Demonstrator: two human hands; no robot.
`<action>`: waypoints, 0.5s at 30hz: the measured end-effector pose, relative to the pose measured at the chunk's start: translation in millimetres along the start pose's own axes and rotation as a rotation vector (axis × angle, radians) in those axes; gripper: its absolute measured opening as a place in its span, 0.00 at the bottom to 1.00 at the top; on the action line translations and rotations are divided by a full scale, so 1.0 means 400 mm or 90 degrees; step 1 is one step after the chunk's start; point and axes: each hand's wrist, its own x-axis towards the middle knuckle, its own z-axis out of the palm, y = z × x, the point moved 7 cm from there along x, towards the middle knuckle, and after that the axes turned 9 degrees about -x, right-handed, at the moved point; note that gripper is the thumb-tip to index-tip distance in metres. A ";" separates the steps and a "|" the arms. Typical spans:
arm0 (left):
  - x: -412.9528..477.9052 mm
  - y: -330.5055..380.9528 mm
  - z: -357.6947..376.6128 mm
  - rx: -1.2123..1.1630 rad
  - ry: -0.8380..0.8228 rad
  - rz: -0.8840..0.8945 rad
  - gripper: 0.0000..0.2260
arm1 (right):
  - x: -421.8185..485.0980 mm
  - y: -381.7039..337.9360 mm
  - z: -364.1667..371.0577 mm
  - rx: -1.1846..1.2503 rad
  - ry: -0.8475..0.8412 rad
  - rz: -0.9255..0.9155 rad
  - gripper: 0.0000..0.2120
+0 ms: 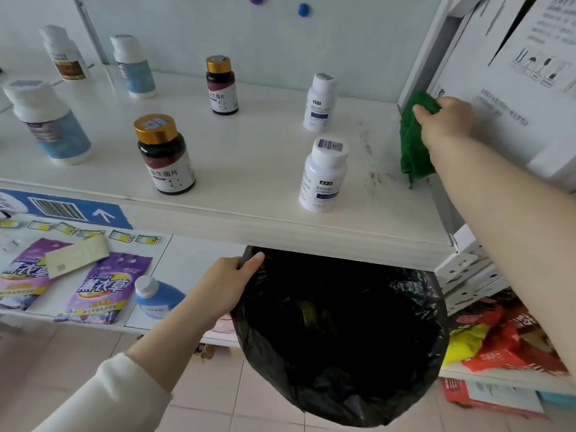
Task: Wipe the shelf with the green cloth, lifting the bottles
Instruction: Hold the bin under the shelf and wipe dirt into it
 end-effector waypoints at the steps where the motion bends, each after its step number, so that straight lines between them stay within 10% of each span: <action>1: 0.004 -0.002 0.000 -0.005 0.001 -0.006 0.26 | 0.008 0.008 0.009 -0.008 0.000 0.005 0.15; 15: 0.029 -0.016 -0.008 -0.052 0.019 -0.045 0.16 | 0.152 -0.041 0.190 0.005 -0.119 -0.076 0.19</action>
